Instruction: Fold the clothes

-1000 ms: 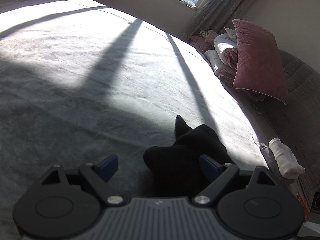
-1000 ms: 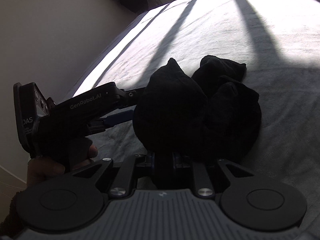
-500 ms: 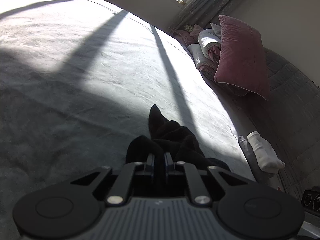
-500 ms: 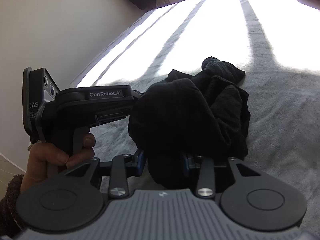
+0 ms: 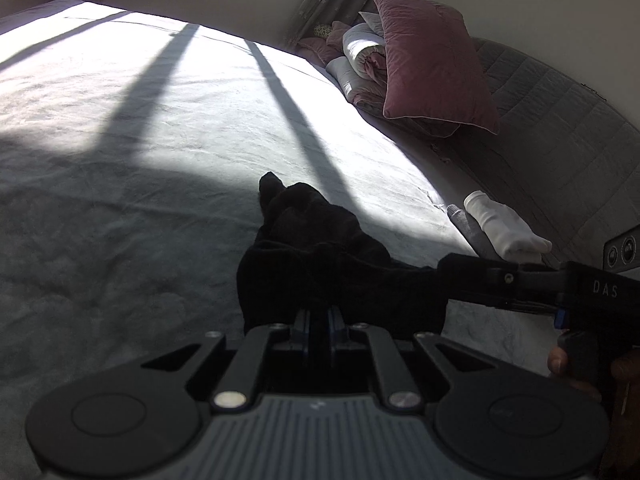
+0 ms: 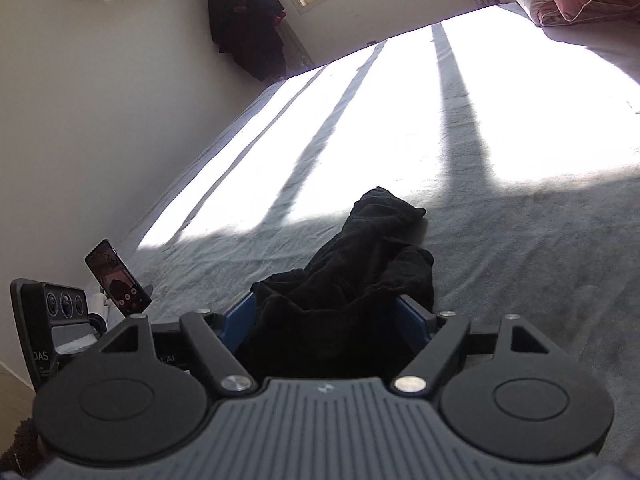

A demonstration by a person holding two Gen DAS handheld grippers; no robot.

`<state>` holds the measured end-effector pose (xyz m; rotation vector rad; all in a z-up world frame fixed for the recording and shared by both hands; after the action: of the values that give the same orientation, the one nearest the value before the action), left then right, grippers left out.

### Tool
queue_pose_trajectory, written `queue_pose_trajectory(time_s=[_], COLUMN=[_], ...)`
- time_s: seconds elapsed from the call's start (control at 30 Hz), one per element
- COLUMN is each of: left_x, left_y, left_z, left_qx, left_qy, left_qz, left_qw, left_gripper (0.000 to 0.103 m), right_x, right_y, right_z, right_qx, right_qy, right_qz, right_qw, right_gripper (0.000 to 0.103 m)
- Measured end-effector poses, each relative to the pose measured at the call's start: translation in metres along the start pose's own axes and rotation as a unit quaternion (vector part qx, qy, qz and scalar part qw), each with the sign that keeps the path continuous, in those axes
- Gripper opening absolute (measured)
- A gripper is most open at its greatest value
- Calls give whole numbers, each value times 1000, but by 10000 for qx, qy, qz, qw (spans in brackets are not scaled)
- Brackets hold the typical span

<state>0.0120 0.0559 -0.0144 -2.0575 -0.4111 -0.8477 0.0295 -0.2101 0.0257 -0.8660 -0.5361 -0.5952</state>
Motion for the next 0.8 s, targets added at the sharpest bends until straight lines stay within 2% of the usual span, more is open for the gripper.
queue_pose_trajectory(time_s=[0.13, 0.23, 0.43, 0.5, 0.57, 0.67, 0.8], left_x=[-13, -23, -24, -21, -16, -9, 6], left_y=[-1, -1, -12, -19, -28, -36, -29], left_z=[-11, -19, -23, -26, -29, -31, -25], left_qx=[-226, -176, -244, -336, -454, -579, -422], left_qy=[306, 645, 945, 1059, 1133, 1133, 796], left_qz=[441, 704, 720, 622, 442, 160, -20], left_qw=[9983, 9953, 9926, 9919, 9915, 9917, 9959], left_gripper=[8, 8, 12, 35, 50, 55, 56], right_x=[1, 2, 10, 12, 14, 16, 21], right_y=[1, 3, 5, 8, 11, 14, 18], right_z=[-6, -15, -29, -35, -40, -50, -67], right_qx=[-156, -316, -664, -724, -775, -844, -808], right_qy=[62, 207, 429, 511, 596, 716, 921], right_qz=[0, 10, -78, -68, -55, -55, -32], right_qw=[9999, 9993, 9968, 9960, 9952, 9938, 9925], right_gripper=[79, 79, 79, 79, 79, 78, 67])
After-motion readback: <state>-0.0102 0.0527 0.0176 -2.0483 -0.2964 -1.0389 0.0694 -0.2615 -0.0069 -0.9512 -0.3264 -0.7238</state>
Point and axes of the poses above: each gripper's, at about its wrist camera, not at the fingertips, and y roughly the way its jaws point, z to its left, x to its top, the point moved 1 cm from there along y, roughly the way its jaws point, and after that the axes turned 3 degrees about y, right-handed, at the moved point
